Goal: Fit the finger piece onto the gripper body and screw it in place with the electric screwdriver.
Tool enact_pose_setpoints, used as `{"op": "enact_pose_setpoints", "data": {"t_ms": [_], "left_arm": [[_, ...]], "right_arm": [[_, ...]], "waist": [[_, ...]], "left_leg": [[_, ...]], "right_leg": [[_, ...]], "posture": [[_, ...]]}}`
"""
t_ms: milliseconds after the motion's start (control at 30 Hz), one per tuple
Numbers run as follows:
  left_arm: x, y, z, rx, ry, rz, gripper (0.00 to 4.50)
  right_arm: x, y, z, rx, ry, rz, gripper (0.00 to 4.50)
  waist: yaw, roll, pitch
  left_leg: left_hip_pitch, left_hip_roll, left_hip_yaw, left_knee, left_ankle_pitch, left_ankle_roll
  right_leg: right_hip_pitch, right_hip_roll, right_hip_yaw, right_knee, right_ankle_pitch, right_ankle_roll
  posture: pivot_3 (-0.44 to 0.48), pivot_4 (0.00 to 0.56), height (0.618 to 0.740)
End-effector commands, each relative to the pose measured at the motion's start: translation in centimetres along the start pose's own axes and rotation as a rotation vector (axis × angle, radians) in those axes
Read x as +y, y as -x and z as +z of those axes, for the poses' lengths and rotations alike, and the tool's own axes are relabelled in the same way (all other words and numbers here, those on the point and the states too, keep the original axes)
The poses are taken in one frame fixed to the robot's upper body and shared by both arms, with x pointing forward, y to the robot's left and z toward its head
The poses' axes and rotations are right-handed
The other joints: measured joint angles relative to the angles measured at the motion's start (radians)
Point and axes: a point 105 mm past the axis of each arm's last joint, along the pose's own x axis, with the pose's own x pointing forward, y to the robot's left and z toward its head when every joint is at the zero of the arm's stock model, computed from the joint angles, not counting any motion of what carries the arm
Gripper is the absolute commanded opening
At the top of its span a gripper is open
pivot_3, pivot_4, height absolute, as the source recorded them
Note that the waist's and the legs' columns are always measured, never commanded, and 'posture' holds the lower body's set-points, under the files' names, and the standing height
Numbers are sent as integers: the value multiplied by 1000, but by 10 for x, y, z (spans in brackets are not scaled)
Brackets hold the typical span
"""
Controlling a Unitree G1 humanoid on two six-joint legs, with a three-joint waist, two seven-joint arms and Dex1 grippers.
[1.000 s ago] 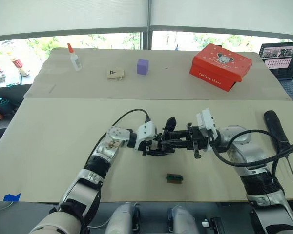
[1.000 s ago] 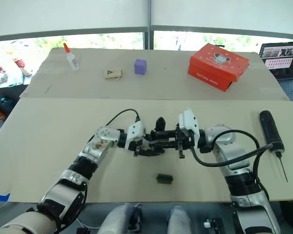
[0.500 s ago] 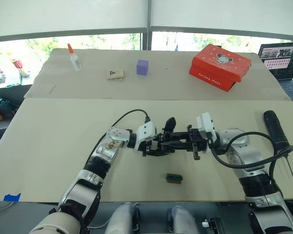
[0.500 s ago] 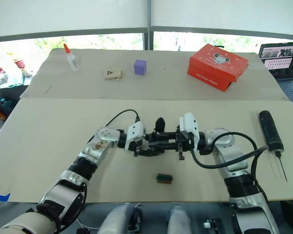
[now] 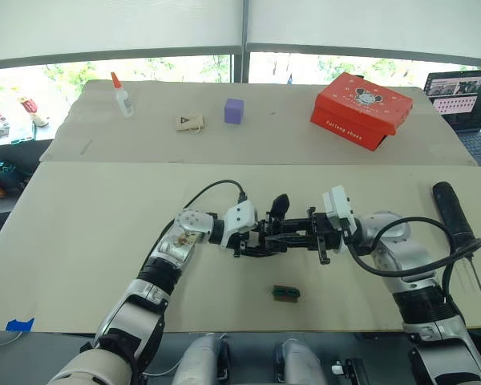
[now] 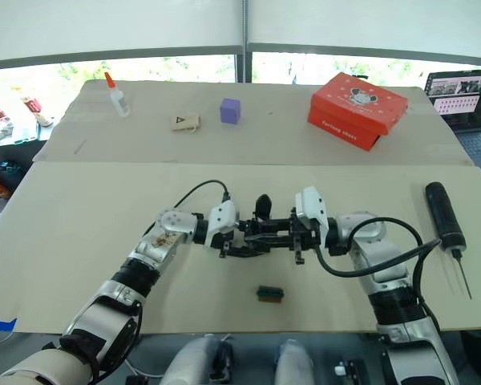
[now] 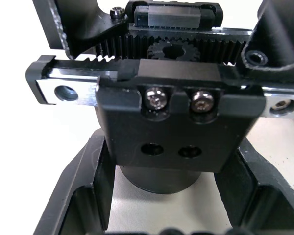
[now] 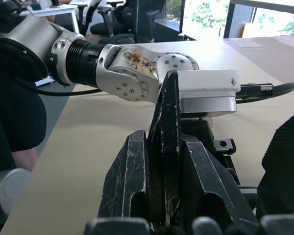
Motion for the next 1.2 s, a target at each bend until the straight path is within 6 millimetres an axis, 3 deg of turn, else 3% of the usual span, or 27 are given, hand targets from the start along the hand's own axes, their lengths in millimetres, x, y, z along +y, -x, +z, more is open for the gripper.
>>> {"op": "enact_pose_setpoints", "data": {"t_ms": [33,200,333,533,933,1200], "left_arm": [[4,5,5,-12,-21,26,2297],[5,9,4,-7,-22,36,2297],[6,9,4,-4,-29,35,2297],[7,11,5,-4,-32,42,2297],[5,12,3,-6,-24,53,2297],[5,12,4,-9,-23,54,2297]], "right_arm": [[9,-2,-22,49,-92,-2,395],[12,9,-45,124,-123,-1,394],[5,9,-50,155,-152,34,394],[13,5,-58,252,-211,168,394],[4,13,-74,325,-180,-67,394],[5,13,-78,425,-225,54,394]], "waist": [[0,0,0],[0,0,-1],[-3,0,-2],[-3,0,-4],[-10,-1,-9],[-18,-1,-10]], "left_leg": [[0,0,0,0,0,0],[2,0,0,0,0,0],[4,0,1,0,0,0],[5,1,1,0,0,0],[9,2,1,-1,0,-1],[14,3,1,-2,-1,0]], "right_leg": [[0,0,0,0,0,0],[1,0,0,0,0,0],[3,0,2,-1,0,0],[3,0,2,0,0,0],[4,-1,2,-1,0,0],[7,-2,5,-1,0,-1]], "posture": [[0,150,740],[0,150,740],[0,150,740],[0,150,740],[0,150,740],[0,150,740]]}}
